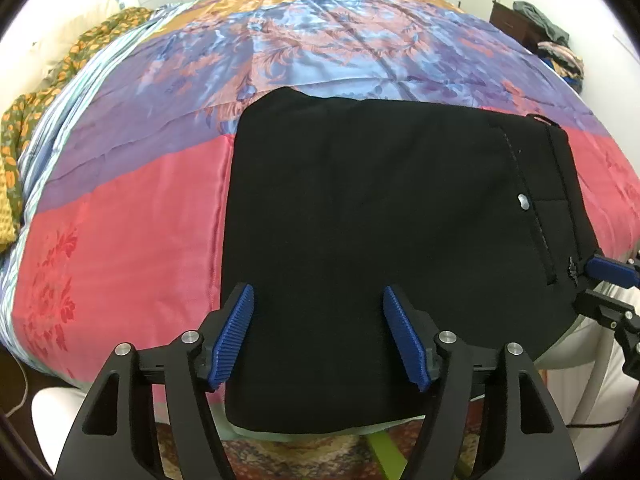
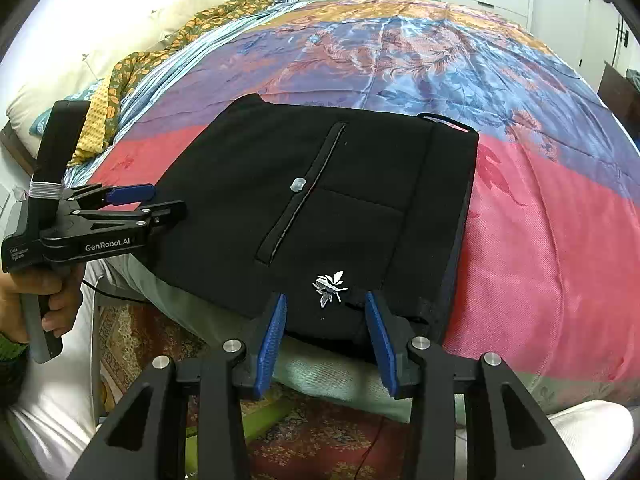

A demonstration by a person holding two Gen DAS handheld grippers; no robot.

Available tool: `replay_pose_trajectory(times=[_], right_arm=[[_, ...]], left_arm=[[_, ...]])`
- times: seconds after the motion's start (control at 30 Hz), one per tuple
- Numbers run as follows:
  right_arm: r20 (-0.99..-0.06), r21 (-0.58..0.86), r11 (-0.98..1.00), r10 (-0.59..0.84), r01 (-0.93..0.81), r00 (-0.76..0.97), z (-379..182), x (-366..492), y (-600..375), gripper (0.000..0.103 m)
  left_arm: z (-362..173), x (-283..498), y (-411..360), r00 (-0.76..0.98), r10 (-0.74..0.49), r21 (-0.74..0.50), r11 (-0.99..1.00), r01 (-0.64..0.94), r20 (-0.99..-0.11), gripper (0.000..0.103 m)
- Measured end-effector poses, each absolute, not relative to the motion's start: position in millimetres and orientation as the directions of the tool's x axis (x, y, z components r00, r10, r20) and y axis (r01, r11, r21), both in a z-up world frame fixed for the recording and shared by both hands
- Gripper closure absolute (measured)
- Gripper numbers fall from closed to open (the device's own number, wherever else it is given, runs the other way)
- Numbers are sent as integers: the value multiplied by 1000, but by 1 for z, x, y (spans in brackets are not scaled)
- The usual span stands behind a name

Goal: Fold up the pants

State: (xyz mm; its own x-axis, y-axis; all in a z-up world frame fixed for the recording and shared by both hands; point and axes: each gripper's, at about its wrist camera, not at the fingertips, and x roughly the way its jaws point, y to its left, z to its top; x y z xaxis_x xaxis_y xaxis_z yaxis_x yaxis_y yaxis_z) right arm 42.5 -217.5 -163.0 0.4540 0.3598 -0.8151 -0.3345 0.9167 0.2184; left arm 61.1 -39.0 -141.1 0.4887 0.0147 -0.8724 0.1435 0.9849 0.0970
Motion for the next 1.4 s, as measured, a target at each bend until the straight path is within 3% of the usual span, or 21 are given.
replay_pose_trajectory(times=[0.37, 0.6, 0.63, 0.67, 0.73, 0.87, 0.97, 1.13, 1.3, 1.4], right_arm=[[-816, 288, 902, 408, -323, 411, -177, 56, -218, 61], [-766, 394, 864, 497, -314, 408, -159, 53, -237, 61], [-753, 413, 858, 511, -306, 415, -152, 50, -245, 54], [-738, 426, 854, 518, -298, 432, -145, 46, -253, 37], [-698, 432, 852, 524, -296, 488, -134, 39, -269, 18], [-698, 466, 846, 531, -259, 481, -144, 53, -293, 16], [-665, 572, 791, 603, -219, 441, -163, 74, -305, 16], [-633, 703, 699, 697, -127, 336, -205, 111, -312, 16], [-511, 837, 541, 826, -81, 236, -223, 141, -314, 15], [-464, 877, 477, 872, -62, 155, -229, 153, -308, 14]], left_arm=[[-157, 62, -37, 488, 33, 119, 982, 146, -872, 22], [-134, 57, -7, 452, -46, 21, 990, 141, -891, 21], [-129, 55, 5, 457, -58, 3, 991, 132, -888, 21], [-124, 54, 18, 457, -74, -19, 992, 124, -887, 21], [-122, 57, 41, 442, -106, -67, 992, 104, -891, 21], [-126, 66, 65, 415, -144, -128, 990, 66, -898, 21], [-133, 76, 68, 370, -274, -259, 962, 90, -888, 21], [-157, 98, 54, 288, -368, -345, 930, 129, -884, 21], [-171, 122, 46, 215, -492, -480, 871, 111, -844, 20], [-175, 134, 32, 182, -531, -520, 847, 107, -828, 15]])
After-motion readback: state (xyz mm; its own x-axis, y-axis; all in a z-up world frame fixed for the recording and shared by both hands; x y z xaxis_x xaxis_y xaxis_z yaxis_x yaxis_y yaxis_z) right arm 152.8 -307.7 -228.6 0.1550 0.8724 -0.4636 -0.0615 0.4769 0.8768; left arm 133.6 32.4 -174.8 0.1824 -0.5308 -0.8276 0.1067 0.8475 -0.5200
